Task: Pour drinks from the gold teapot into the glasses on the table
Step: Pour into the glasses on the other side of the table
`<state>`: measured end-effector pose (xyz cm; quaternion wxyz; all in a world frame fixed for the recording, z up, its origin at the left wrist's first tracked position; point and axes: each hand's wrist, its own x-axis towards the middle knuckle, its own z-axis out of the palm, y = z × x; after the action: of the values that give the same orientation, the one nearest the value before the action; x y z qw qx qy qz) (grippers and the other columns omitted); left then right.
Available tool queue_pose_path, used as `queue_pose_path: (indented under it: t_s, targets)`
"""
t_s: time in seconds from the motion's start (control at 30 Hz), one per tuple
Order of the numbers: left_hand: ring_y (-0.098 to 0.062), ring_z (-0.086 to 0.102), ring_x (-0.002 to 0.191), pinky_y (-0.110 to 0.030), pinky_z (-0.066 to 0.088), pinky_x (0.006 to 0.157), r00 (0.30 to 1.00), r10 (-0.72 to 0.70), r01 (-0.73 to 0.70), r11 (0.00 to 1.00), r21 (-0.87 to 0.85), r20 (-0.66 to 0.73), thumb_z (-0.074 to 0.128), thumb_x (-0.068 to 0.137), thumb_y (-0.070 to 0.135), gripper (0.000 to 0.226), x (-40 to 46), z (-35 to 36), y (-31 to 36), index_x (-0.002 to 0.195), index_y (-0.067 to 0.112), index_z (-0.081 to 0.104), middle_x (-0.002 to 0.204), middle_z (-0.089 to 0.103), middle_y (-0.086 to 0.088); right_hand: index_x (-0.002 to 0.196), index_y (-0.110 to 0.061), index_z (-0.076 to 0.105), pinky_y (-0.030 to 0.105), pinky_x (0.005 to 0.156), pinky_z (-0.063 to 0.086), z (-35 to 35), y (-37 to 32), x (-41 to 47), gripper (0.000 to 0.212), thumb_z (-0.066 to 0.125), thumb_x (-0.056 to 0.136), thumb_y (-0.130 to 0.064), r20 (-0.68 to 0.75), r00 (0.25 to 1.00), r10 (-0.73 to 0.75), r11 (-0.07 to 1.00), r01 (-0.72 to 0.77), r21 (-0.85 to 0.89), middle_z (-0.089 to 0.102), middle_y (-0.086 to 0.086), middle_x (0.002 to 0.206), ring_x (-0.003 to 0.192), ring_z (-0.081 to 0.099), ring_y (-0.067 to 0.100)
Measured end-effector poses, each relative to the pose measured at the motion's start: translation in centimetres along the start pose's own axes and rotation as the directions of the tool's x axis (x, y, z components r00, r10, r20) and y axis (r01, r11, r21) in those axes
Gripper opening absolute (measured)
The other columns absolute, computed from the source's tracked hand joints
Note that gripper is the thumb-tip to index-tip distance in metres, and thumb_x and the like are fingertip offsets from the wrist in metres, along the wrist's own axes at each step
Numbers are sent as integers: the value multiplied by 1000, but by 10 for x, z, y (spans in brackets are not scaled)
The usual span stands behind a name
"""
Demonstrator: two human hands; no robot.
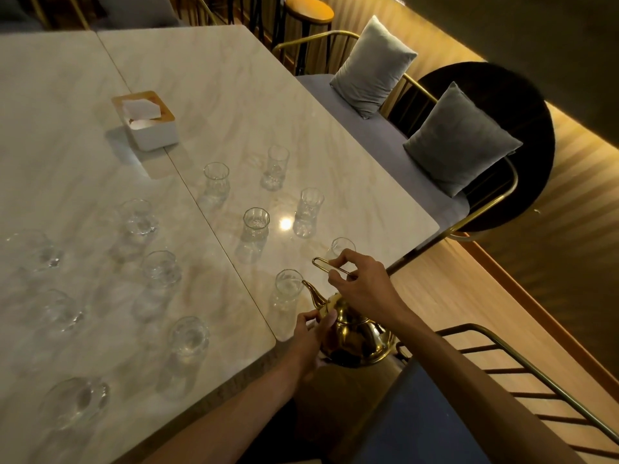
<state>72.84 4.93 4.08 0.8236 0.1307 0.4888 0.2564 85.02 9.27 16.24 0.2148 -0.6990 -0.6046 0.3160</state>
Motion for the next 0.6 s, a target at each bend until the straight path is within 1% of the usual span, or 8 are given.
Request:
queue_pose_path:
  t_s: [0.07, 0.13, 0.2, 0.27, 0.37, 0.47, 0.53, 0.6]
  targets:
    - [-40, 52, 127, -57, 57, 81, 1000, 3, -3, 1000, -6, -16, 80, 74, 41, 72, -2, 3, -1, 132, 28, 40, 142, 54, -16, 103, -28, 64, 27, 49, 42, -1, 4, -3, 9, 65, 95, -31, -5, 1000, 1, 1000, -1, 9, 61, -7, 58, 42, 51, 7]
    - [-38, 53, 124, -48, 58, 70, 999, 20, -20, 1000, -8, -33, 77, 81, 37, 67, -4, 6, -1, 134, 27, 38, 141, 52, -16, 103, -33, 61, 34, 53, 49, -1, 8, -4, 9, 64, 94, -35, -7, 1000, 0, 1000, 0, 10, 66, 3, 63, 47, 56, 15]
    - [-30, 59, 108, -40, 58, 58, 998, 49, -50, 999, -10, -40, 76, 83, 34, 64, -7, 7, -1, 134, 26, 39, 134, 54, -13, 104, -34, 60, 32, 53, 47, -2, 12, -7, 10, 63, 95, -36, -12, 1000, -2, 1000, 2, 22, 66, 7, 62, 48, 53, 12]
    - [-21, 59, 96, -36, 58, 53, 996, 80, -81, 997, -6, -37, 76, 83, 33, 63, -10, 9, -1, 133, 26, 39, 125, 55, -7, 107, -32, 60, 29, 53, 47, -5, 14, -10, 12, 63, 95, -36, -24, 1000, -14, 999, 15, 35, 64, 3, 61, 47, 52, 9]
    - [-20, 59, 100, -41, 58, 64, 989, 143, -142, 989, 38, -35, 77, 78, 39, 64, -11, 12, 1, 129, 26, 41, 125, 57, -5, 109, -30, 61, 31, 56, 52, -11, 15, -13, 16, 63, 95, -37, -58, 998, -12, 998, 15, 57, 66, -2, 67, 52, 59, 9]
    - [-25, 61, 107, -47, 58, 75, 974, 220, -212, 970, 117, -59, 80, 64, 49, 76, -12, 16, 9, 127, 27, 45, 131, 57, -7, 108, -32, 61, 29, 60, 57, -19, 16, -15, 14, 65, 95, -35, -76, 997, -16, 994, 24, 109, 64, -3, 64, 56, 64, 9]
    - [-23, 62, 105, -40, 59, 67, 957, 280, -263, 948, 180, -73, 78, 66, 48, 75, -14, 19, 16, 129, 27, 44, 133, 55, -7, 106, -35, 62, 34, 72, 63, -24, 18, -14, 12, 65, 95, -37, -90, 995, -43, 992, 53, 116, 72, -1, 77, 70, 71, 14]
    - [-18, 62, 100, -32, 59, 60, 937, 342, -319, 920, 228, -71, 76, 76, 41, 67, -13, 21, 24, 131, 26, 43, 134, 52, -6, 105, -32, 66, 32, 79, 61, -28, 19, -11, 12, 65, 95, -38, -103, 992, -76, 990, 87, 109, 73, -6, 91, 80, 71, 10]
